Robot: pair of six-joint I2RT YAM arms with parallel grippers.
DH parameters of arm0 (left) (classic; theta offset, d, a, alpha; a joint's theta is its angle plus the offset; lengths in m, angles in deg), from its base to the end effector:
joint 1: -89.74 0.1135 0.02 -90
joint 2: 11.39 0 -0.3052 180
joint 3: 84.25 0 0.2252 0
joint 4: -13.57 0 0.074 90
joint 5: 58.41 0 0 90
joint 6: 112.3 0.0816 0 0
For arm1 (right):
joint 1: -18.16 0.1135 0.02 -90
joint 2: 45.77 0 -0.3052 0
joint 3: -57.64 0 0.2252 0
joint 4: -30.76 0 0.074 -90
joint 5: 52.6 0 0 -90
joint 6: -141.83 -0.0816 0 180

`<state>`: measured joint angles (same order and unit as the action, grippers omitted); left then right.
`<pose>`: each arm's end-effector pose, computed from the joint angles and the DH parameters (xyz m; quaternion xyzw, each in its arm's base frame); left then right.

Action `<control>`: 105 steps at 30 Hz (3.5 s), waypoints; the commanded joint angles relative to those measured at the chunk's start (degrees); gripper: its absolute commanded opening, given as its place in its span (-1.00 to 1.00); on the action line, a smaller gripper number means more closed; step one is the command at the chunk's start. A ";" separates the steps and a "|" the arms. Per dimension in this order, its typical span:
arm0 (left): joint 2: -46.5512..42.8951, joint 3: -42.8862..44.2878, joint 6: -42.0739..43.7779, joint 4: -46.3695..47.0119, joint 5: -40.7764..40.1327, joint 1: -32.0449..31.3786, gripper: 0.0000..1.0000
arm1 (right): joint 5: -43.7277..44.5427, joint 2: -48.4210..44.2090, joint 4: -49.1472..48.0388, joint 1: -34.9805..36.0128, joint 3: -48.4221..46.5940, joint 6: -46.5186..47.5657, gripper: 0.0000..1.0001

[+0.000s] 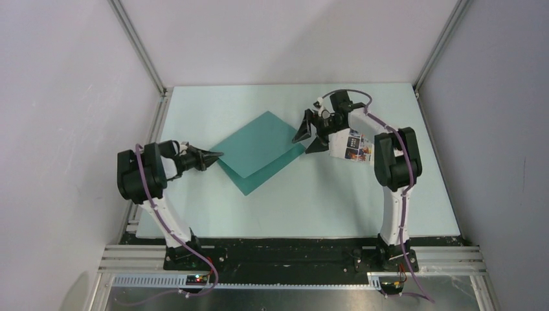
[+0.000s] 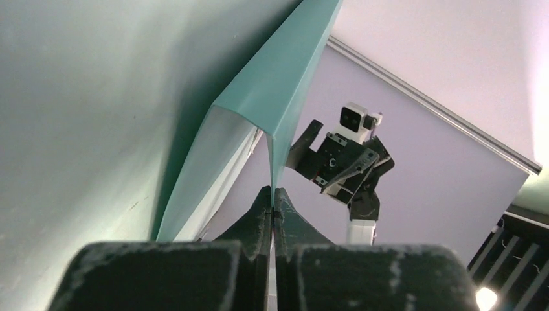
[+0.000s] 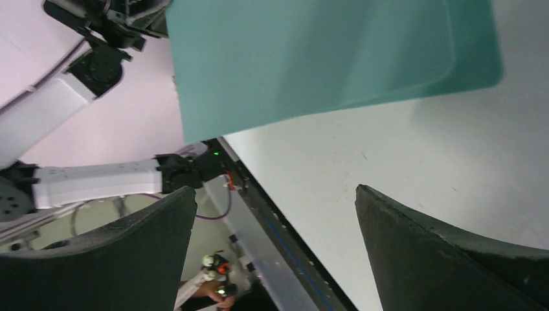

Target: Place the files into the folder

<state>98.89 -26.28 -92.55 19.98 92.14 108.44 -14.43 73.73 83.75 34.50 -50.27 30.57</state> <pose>0.3476 0.0426 0.1396 -0.4257 0.7038 -0.5618 0.0888 0.4083 0.1866 0.2215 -0.0584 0.8807 0.4674 0.0499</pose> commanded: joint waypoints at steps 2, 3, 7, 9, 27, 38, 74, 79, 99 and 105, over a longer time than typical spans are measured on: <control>-2.15 -1.09 -4.88 2.42 1.25 -1.04 -1.00 | -8.23 2.97 -10.69 2.20 -0.85 -12.66 0.93; -2.72 -1.62 -4.88 2.40 1.24 -1.23 -1.00 | -7.57 3.88 -11.36 2.51 -1.30 -13.24 0.93; -4.52 -3.08 -4.99 2.44 1.15 -1.86 -1.00 | -5.63 6.46 -12.21 3.64 -3.86 -15.70 0.92; -5.40 -3.68 -5.09 2.44 1.09 -2.11 -1.00 | -4.06 7.34 -11.67 4.09 -5.20 -15.97 0.92; -14.31 6.36 37.49 -39.93 -8.79 -5.26 0.46 | -6.98 14.84 -17.79 4.49 -18.52 -18.01 0.79; -25.39 18.97 59.77 -64.82 -21.49 -5.23 0.50 | -8.23 18.42 -21.80 4.66 -27.14 -21.48 0.84; -9.09 46.06 85.50 -59.12 -84.57 -54.72 -0.17 | -11.29 23.45 -32.69 6.11 -36.18 -34.45 0.89; -9.12 48.28 86.83 -59.19 -83.64 -54.40 -0.99 | -10.93 22.75 -29.86 4.63 -34.63 -32.25 0.93; -15.60 52.91 51.00 -60.51 -43.32 -33.25 -1.00 | -10.56 5.58 -16.65 -5.54 -16.56 -12.20 0.83; -13.50 43.57 42.22 -59.03 -33.89 -19.78 -1.00 | -0.95 7.48 -6.07 -1.87 -20.42 -2.19 0.77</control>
<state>85.07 23.07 -41.98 -39.73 48.47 82.50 -22.45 80.99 69.04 30.85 -66.71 18.59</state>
